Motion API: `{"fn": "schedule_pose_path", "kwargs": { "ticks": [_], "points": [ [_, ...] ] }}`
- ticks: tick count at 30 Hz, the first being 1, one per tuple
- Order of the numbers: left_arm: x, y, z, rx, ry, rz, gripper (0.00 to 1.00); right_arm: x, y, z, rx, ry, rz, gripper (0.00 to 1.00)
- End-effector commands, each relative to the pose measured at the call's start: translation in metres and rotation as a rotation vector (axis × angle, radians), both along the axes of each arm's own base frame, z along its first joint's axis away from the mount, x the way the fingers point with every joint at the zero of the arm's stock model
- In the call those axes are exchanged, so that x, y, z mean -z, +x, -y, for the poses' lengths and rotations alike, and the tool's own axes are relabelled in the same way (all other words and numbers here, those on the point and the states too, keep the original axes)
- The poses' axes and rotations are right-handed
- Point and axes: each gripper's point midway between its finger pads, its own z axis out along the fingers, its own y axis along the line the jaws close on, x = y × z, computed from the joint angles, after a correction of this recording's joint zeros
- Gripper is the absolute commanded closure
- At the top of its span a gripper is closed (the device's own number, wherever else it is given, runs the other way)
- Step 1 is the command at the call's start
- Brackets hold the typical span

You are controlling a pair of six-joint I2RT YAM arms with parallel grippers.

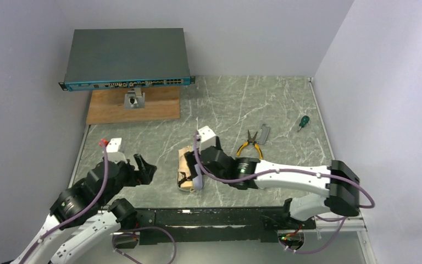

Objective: Open the umbrella

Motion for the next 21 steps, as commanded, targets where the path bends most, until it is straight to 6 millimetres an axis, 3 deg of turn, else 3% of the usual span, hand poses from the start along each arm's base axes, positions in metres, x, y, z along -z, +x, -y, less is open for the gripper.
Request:
{"fn": "schedule_pose_path", "kwargs": {
  "ticks": [1,7,11,16,21],
  "points": [
    [-0.012,0.001,-0.018,-0.032,-0.005,0.123,0.06,-0.010,-0.006,-0.048,-0.095,0.019,-0.075,0.14],
    [-0.012,-0.002,-0.028,-0.081,-0.030,0.132,0.06,0.005,-0.013,-0.096,-0.147,0.046,-0.199,0.19],
    [-0.009,-0.002,-0.027,-0.083,-0.019,0.110,0.07,0.025,-0.017,-0.109,-0.157,0.030,-0.257,0.22],
    [-0.006,-0.003,-0.025,-0.077,-0.007,0.079,0.08,0.051,-0.018,-0.093,-0.116,-0.033,-0.280,0.22],
    [-0.006,-0.003,-0.025,-0.079,-0.009,0.082,0.08,0.069,-0.015,-0.047,-0.041,-0.092,-0.255,0.21]
  ]
}}
